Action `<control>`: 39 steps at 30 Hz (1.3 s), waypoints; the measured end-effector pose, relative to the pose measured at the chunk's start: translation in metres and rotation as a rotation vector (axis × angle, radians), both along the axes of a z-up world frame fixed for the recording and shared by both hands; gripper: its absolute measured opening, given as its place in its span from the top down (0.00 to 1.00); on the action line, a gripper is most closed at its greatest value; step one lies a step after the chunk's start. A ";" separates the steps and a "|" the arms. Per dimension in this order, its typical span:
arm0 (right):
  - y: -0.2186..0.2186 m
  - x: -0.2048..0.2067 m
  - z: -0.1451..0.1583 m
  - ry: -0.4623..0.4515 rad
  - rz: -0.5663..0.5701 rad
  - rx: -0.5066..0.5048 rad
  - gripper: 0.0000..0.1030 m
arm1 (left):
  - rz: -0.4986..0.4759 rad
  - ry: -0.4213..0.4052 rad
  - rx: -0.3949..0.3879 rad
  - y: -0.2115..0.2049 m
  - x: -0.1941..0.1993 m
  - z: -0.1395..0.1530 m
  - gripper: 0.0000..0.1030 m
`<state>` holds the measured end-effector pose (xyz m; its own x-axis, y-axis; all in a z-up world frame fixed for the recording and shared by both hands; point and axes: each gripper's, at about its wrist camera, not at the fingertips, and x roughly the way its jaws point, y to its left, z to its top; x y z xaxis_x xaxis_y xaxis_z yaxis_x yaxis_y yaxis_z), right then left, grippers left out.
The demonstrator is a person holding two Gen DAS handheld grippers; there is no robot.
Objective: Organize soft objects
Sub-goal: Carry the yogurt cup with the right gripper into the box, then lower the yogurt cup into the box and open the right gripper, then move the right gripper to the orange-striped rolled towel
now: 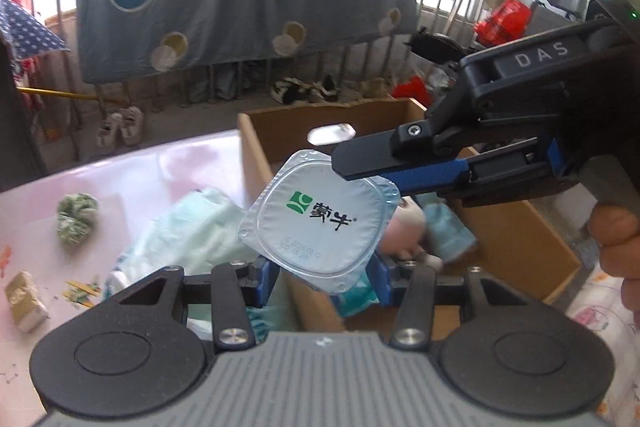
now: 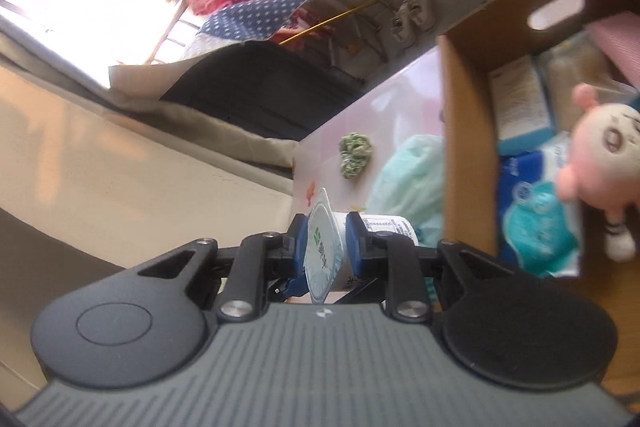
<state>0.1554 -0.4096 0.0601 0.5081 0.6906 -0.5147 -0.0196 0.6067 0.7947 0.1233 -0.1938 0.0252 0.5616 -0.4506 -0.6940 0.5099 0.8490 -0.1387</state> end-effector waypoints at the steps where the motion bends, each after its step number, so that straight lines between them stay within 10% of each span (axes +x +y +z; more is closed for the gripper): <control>1: -0.014 -0.011 -0.006 0.016 -0.023 0.006 0.80 | -0.020 0.015 0.007 -0.010 -0.003 -0.004 0.53; 11: -0.082 -0.048 -0.098 0.188 -0.118 0.152 0.79 | -0.119 0.167 0.187 -0.065 -0.002 -0.061 0.53; 18: -0.089 -0.031 -0.144 0.313 -0.104 0.119 0.77 | -0.133 0.117 0.213 -0.066 -0.004 -0.053 0.47; 31: -0.067 -0.025 -0.140 0.273 -0.103 -0.113 0.80 | -0.052 0.009 0.138 -0.020 -0.016 -0.028 0.38; 39: -0.040 -0.031 -0.152 0.302 -0.028 -0.089 0.85 | 0.060 0.005 0.075 0.037 -0.020 -0.020 0.37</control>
<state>0.1247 -0.4500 -0.0915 0.3414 0.6241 -0.7028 0.2272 0.6707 0.7060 0.1033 -0.1568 0.0054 0.5823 -0.3635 -0.7272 0.4576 0.8859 -0.0764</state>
